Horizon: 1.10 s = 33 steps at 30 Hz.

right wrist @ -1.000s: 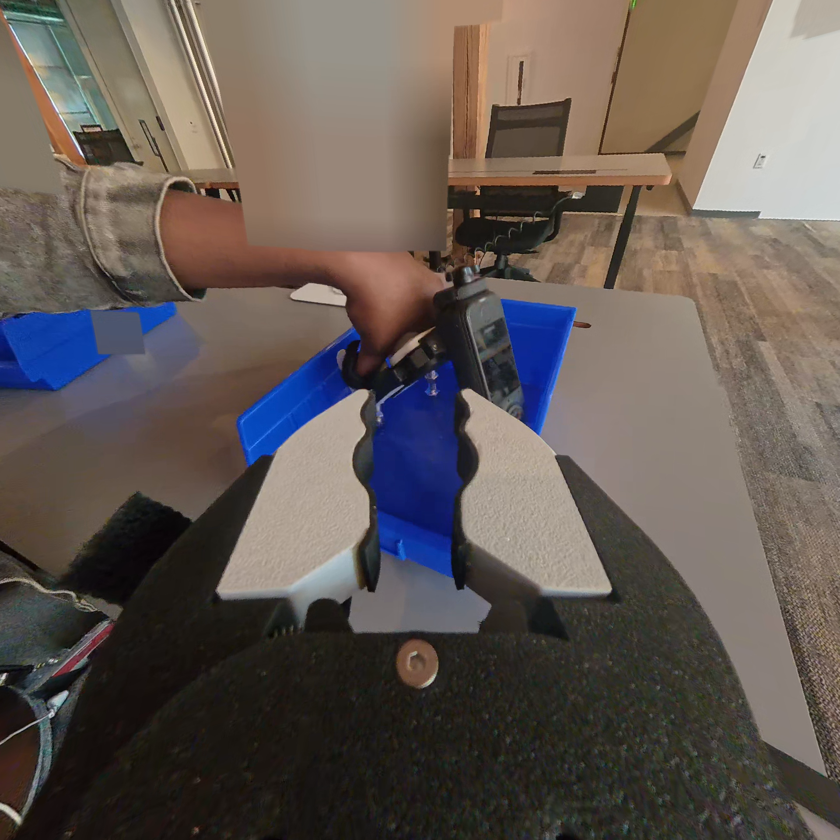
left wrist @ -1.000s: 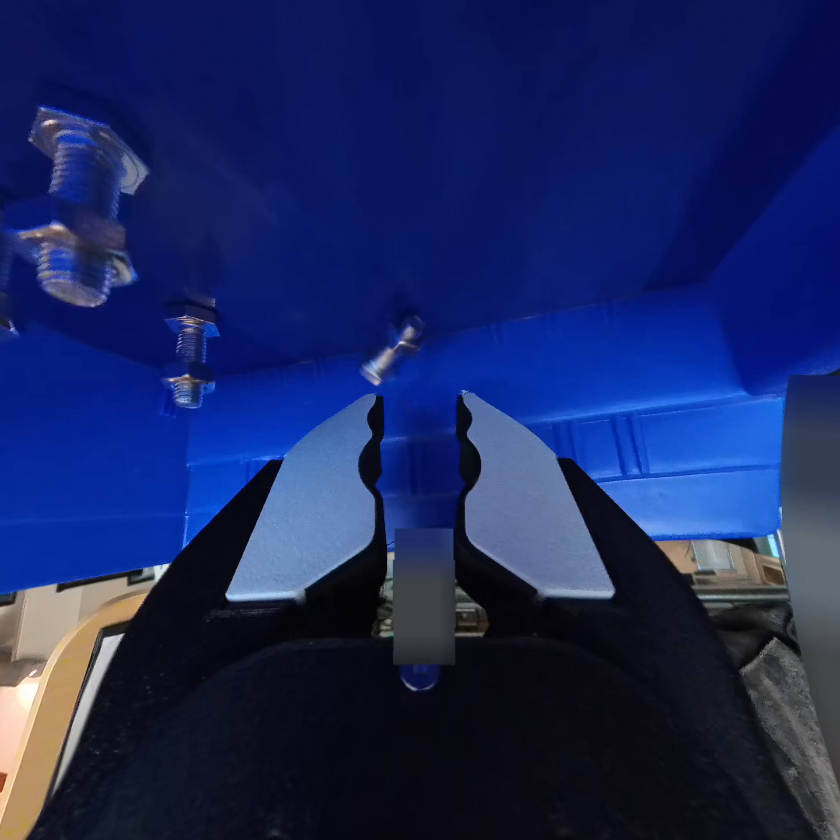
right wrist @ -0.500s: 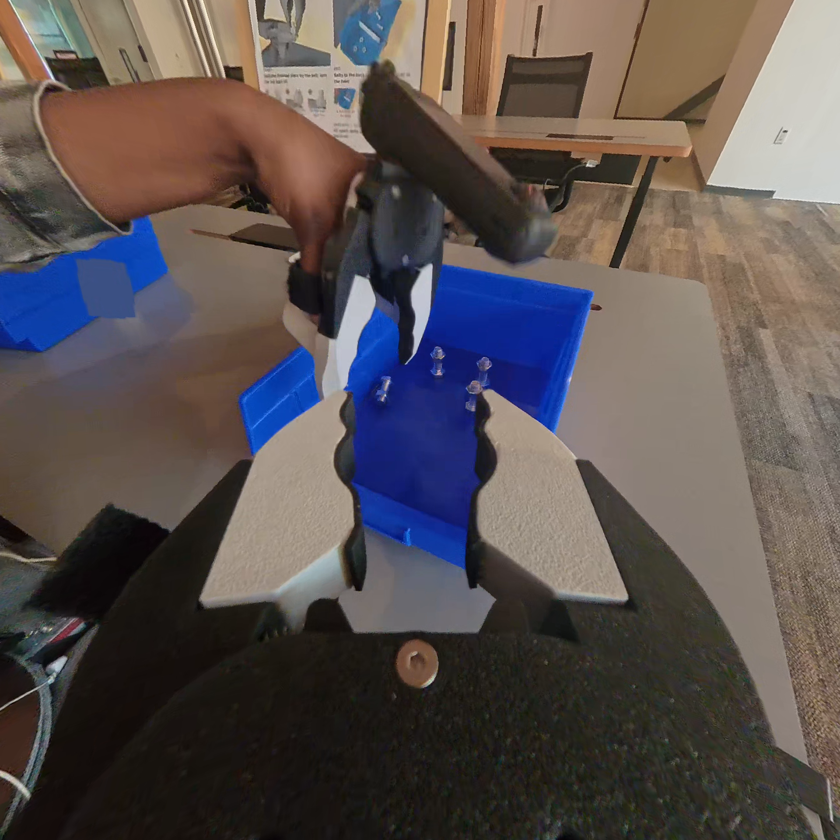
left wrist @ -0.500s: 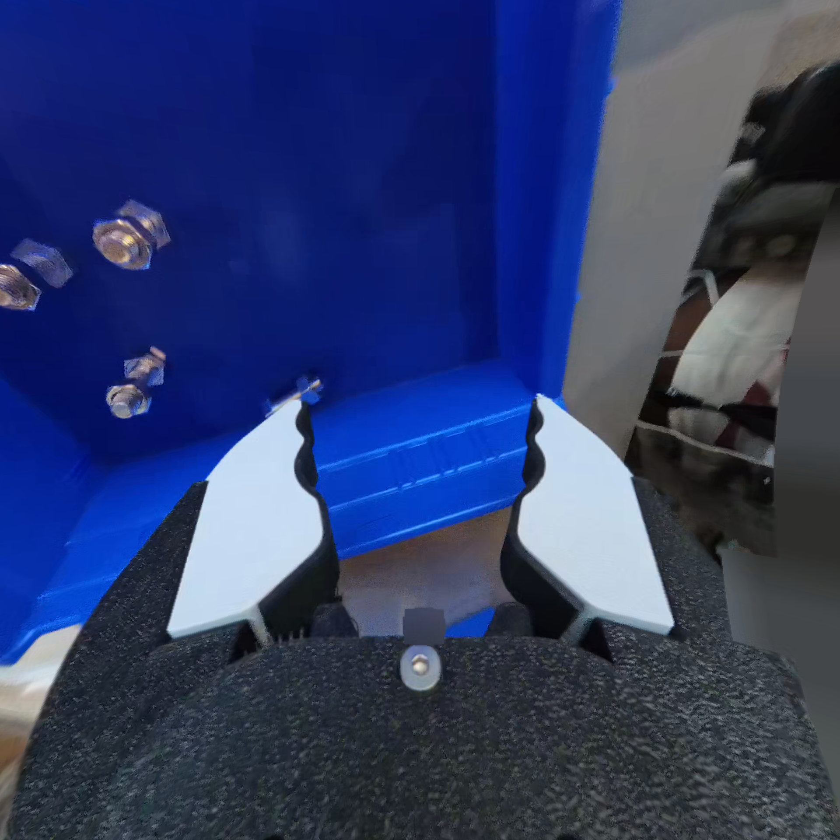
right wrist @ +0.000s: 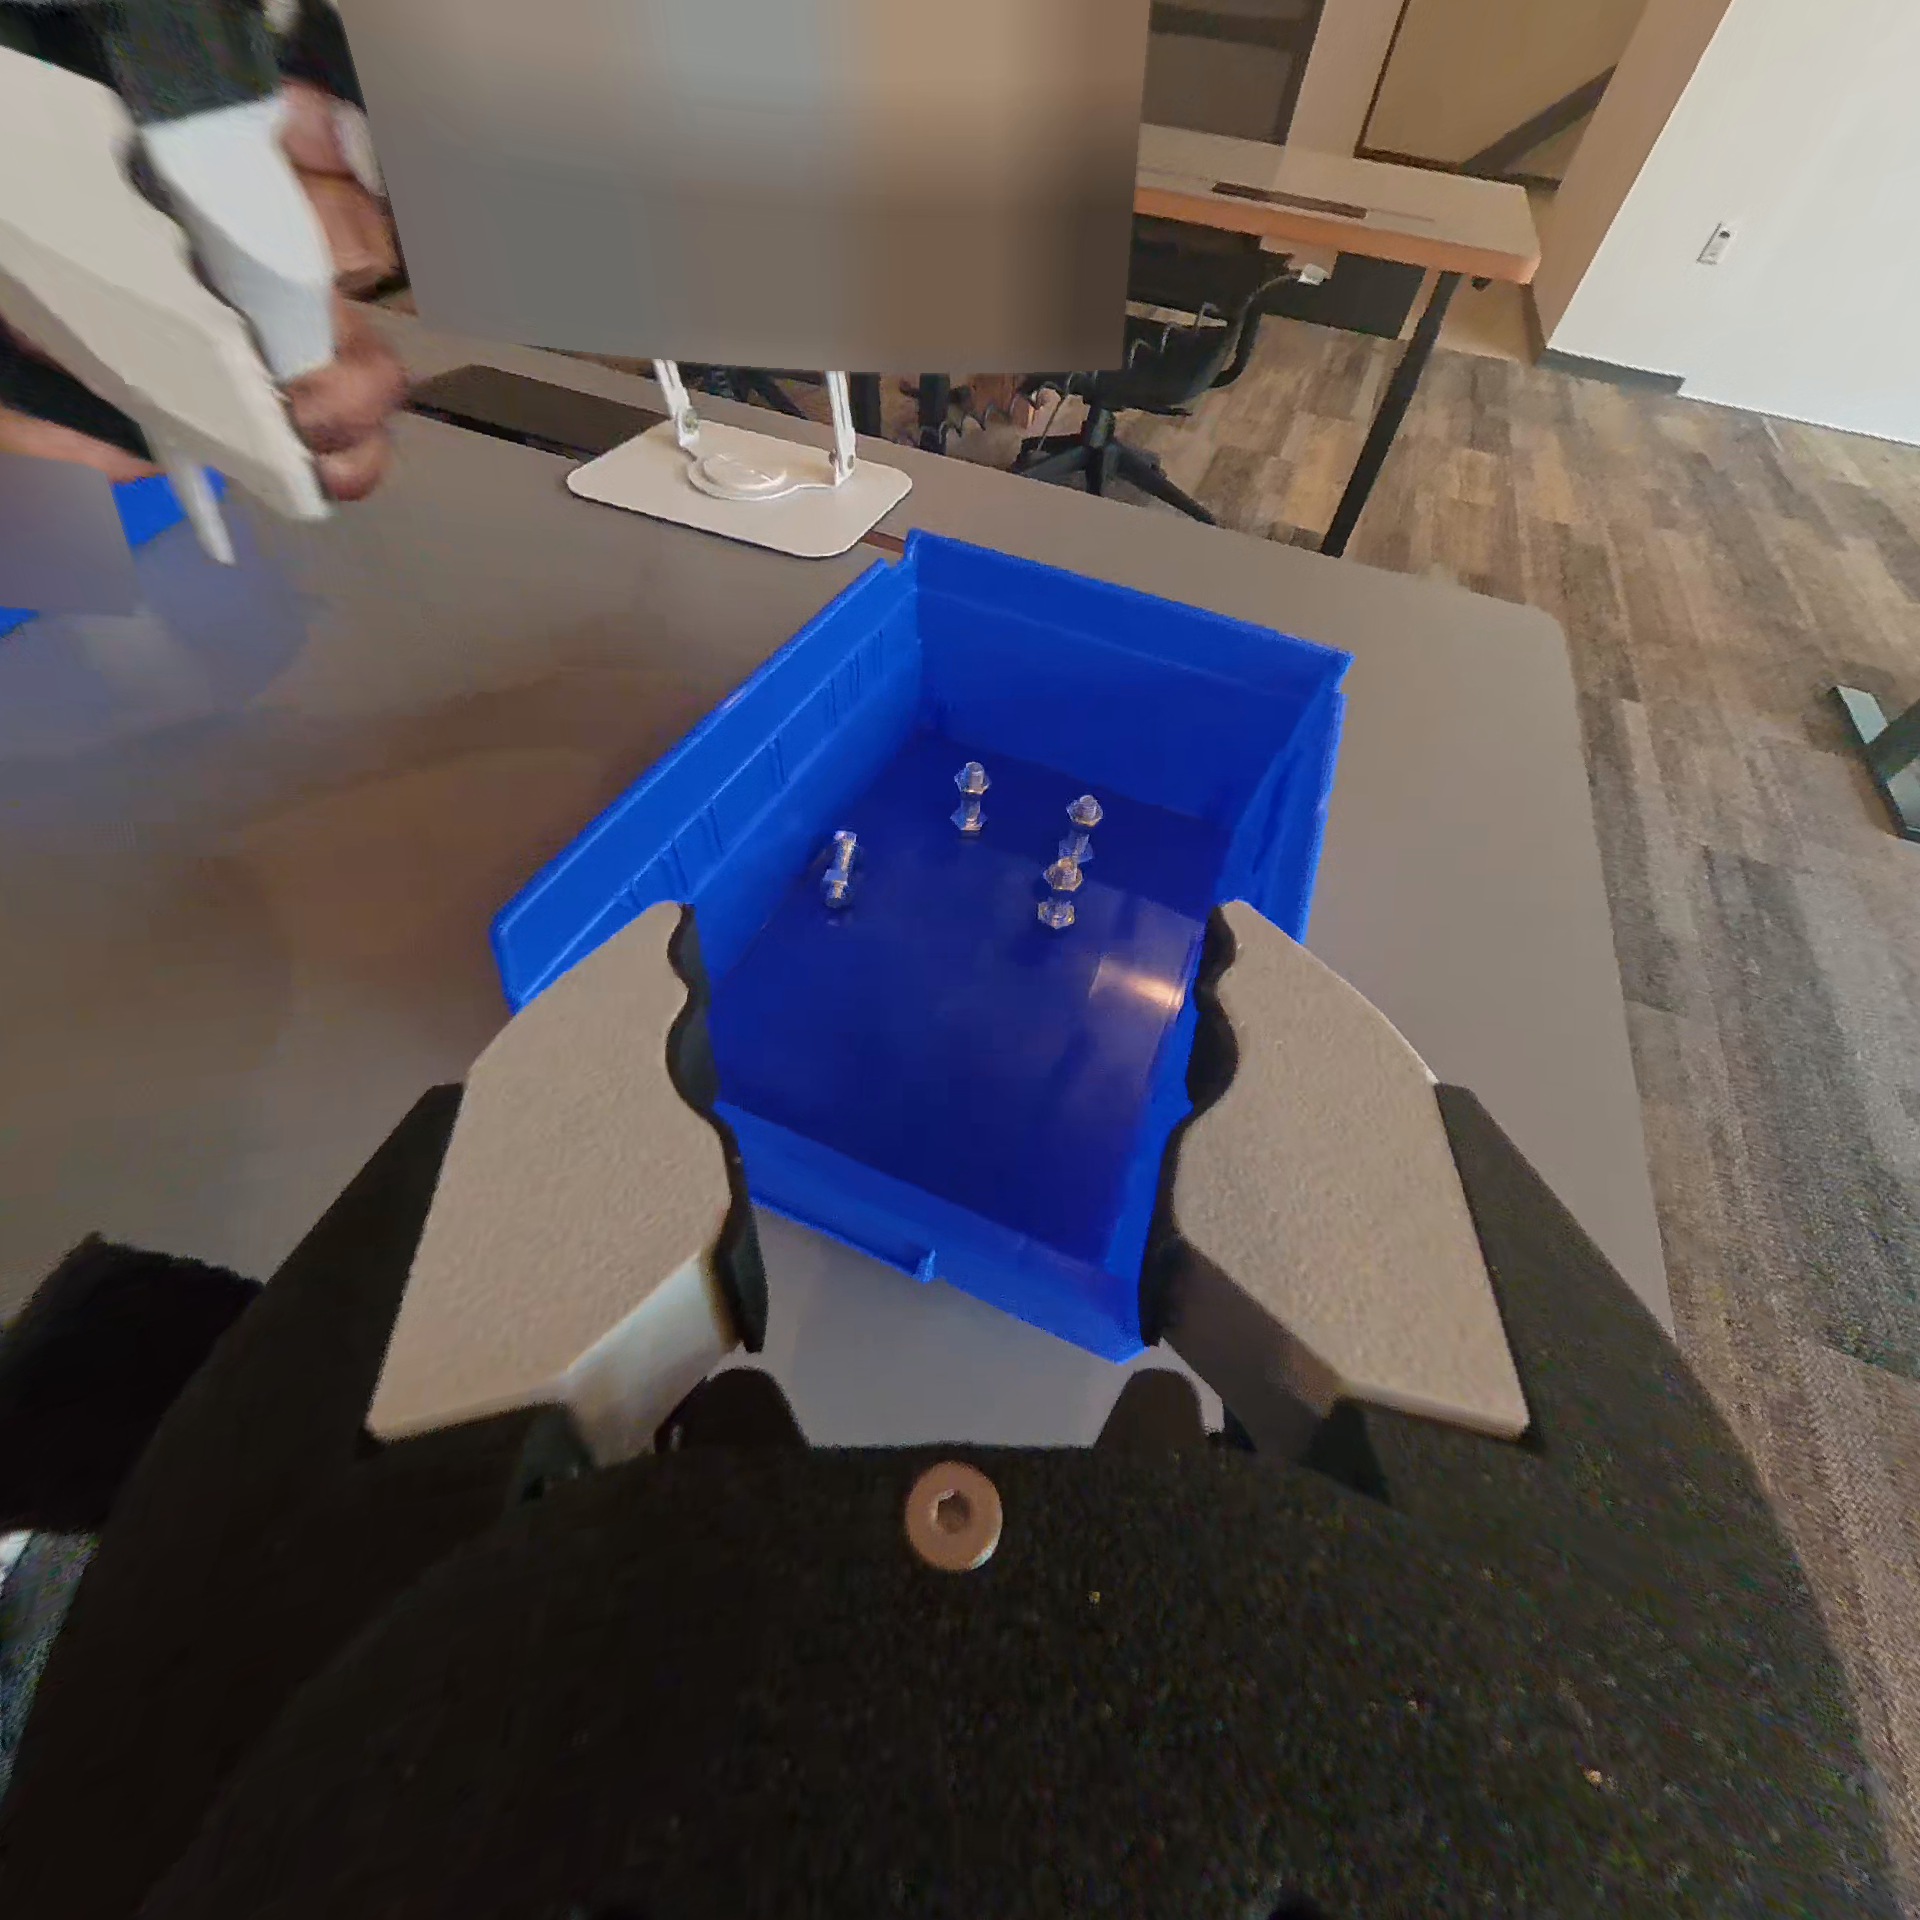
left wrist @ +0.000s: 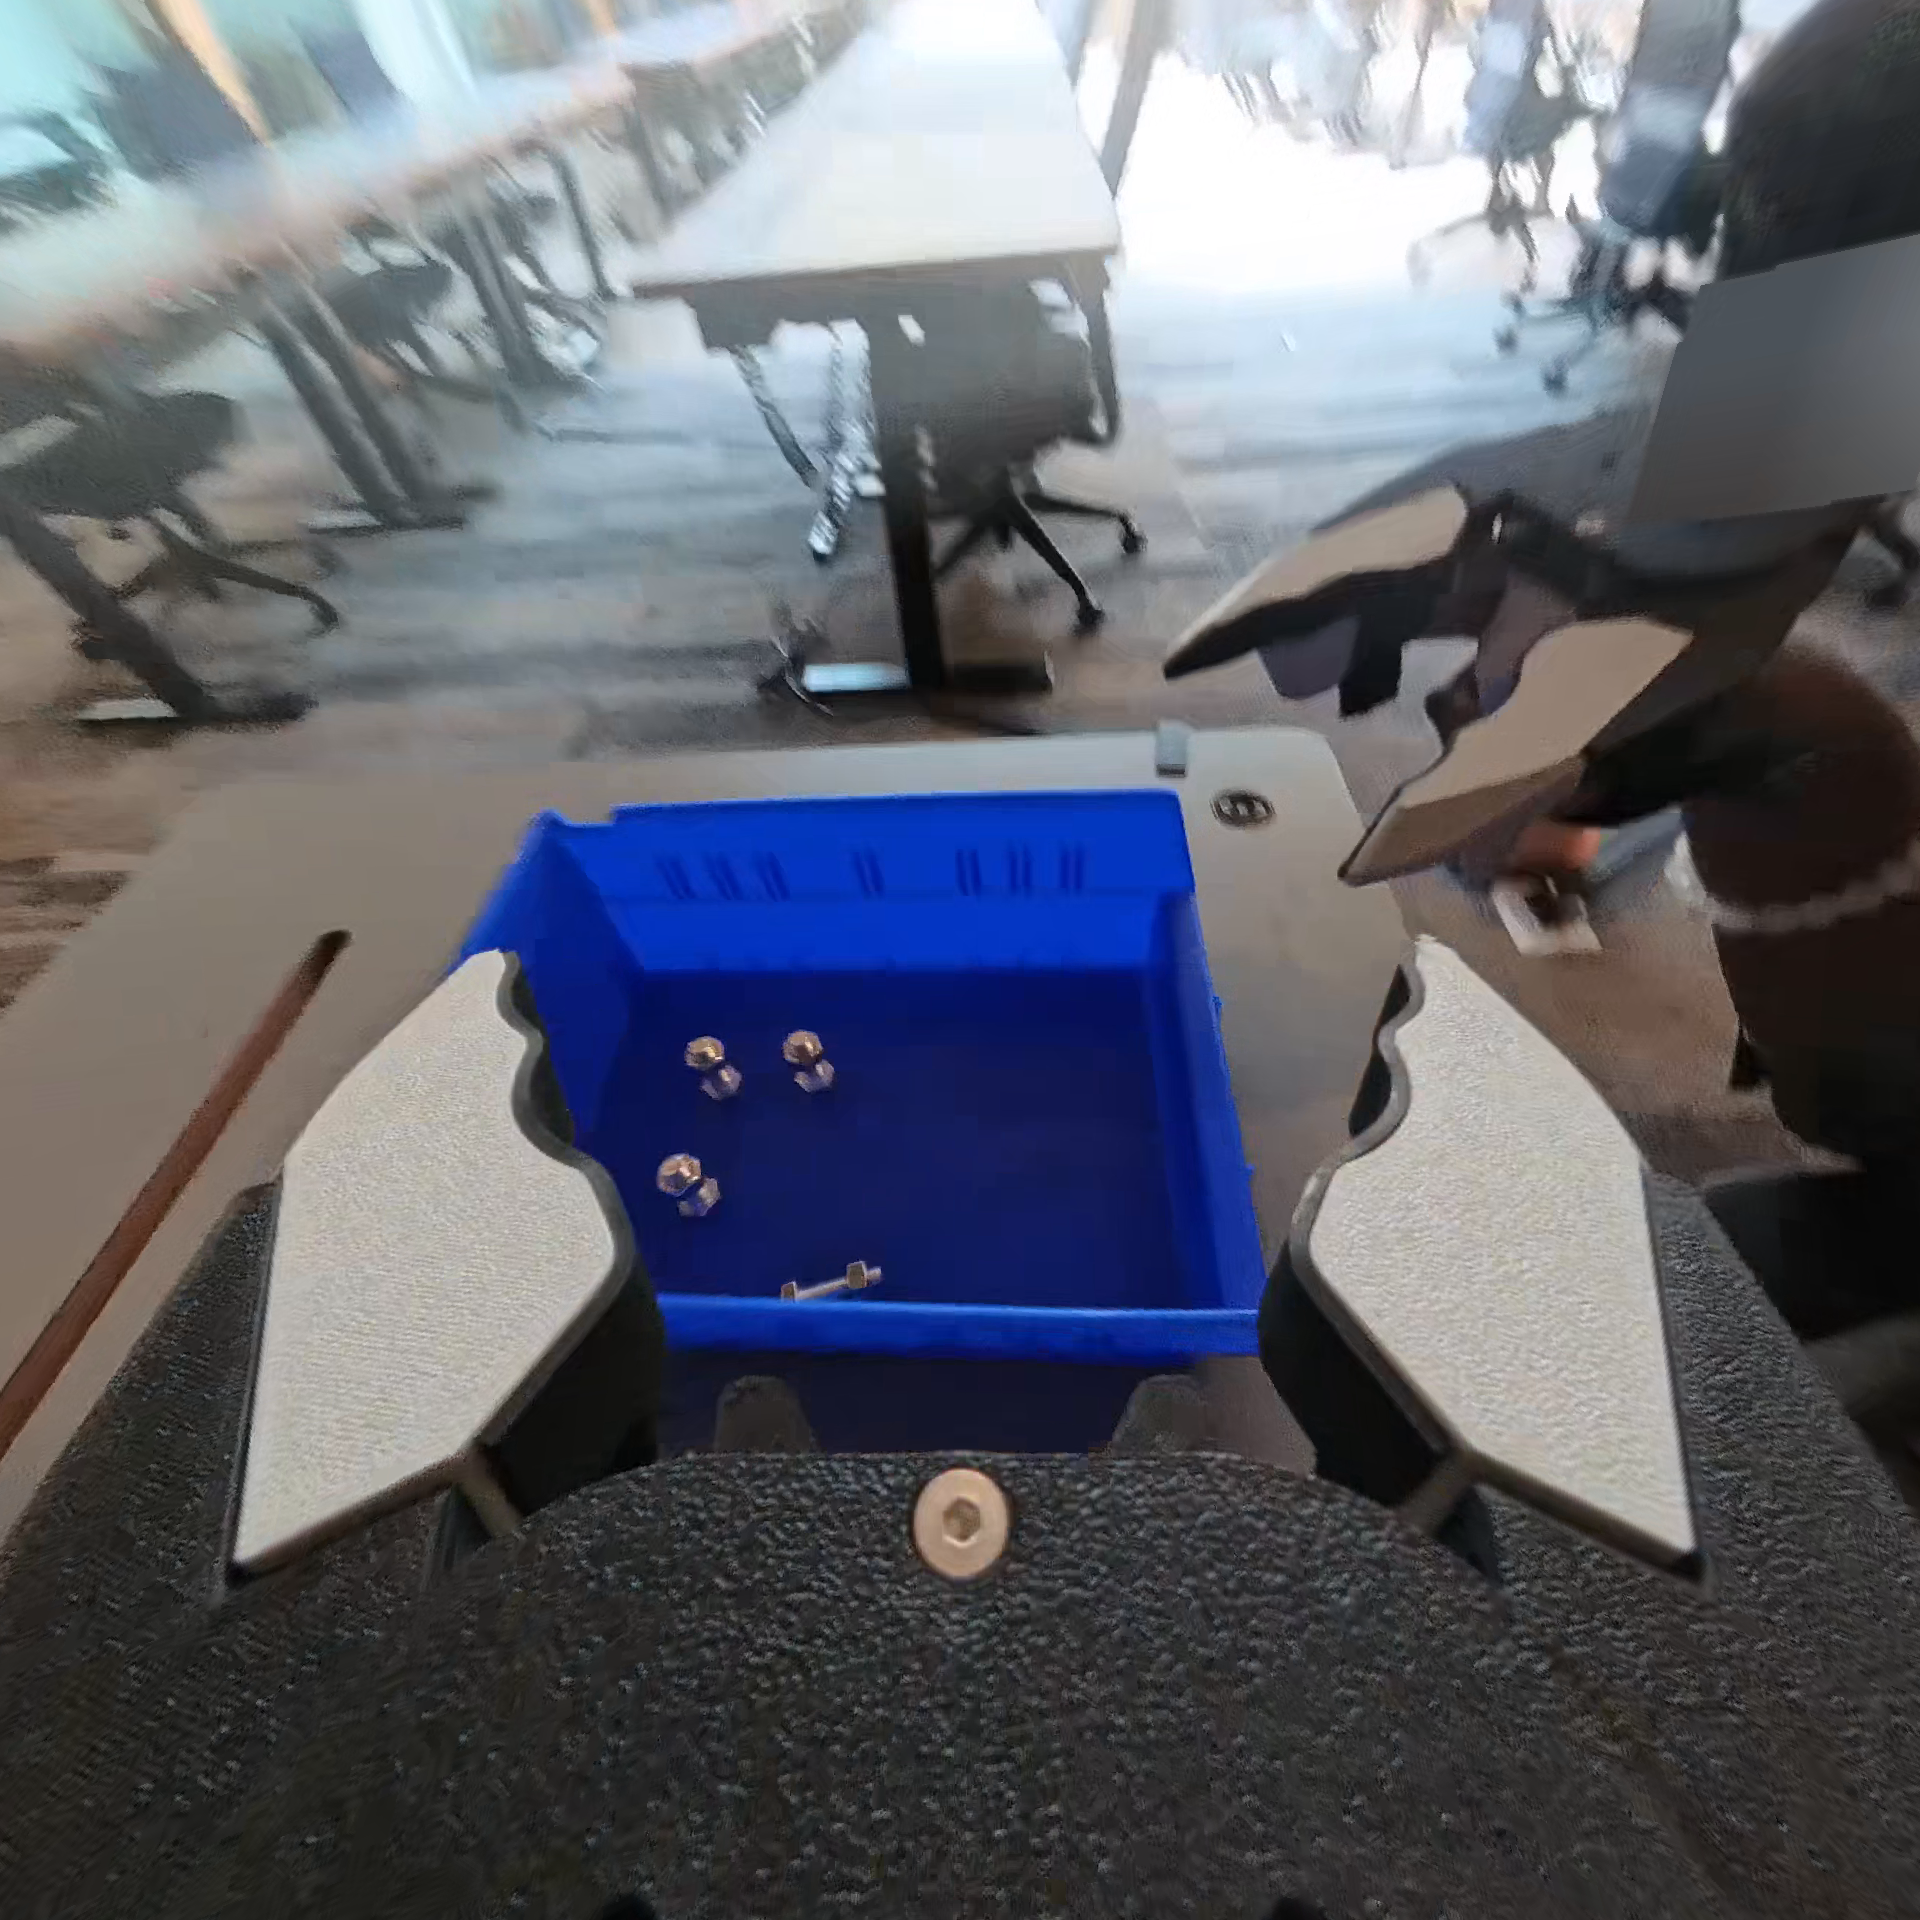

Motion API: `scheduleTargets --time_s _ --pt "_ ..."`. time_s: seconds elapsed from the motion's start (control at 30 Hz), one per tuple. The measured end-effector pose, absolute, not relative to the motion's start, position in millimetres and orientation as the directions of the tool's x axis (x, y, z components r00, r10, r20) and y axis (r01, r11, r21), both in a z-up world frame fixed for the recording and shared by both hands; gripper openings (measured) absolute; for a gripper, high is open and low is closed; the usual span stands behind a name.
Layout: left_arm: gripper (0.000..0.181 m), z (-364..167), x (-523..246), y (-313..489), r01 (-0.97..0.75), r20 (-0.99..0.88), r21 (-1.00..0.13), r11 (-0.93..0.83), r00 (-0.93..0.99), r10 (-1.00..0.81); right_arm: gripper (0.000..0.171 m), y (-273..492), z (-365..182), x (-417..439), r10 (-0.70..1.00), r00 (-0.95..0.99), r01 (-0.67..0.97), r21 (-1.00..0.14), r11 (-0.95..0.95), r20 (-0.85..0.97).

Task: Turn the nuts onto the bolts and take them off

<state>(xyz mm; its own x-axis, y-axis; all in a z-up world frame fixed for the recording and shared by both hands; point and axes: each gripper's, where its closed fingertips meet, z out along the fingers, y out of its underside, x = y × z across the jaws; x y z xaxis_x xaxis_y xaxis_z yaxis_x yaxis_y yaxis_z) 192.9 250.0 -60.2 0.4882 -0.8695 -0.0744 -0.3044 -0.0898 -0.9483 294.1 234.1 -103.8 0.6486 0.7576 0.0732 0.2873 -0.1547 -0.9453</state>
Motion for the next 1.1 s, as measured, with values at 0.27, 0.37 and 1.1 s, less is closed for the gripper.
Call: scheduleTargets --time_s 0.27,0.37,1.1 --pt "0.146 -34.5 89.1 220.5 -0.184 -0.167 -0.982 0.036 0.774 -0.611 0.093 247.3 -92.5 277.4 0.675 0.725 0.323 -0.934 -0.154 0.139" --pt "0.142 -30.5 49.2 200.2 -0.174 -0.189 -0.982 0.076 0.856 -0.482 0.094 250.1 -91.8 268.5 0.650 0.744 0.328 -0.932 -0.156 0.153" --pt "0.099 -48.3 -215.7 14.6 -0.041 -0.031 -0.997 0.070 0.991 0.130 0.084 239.3 -109.8 216.9 0.564 0.820 0.257 -0.945 -0.204 0.101"
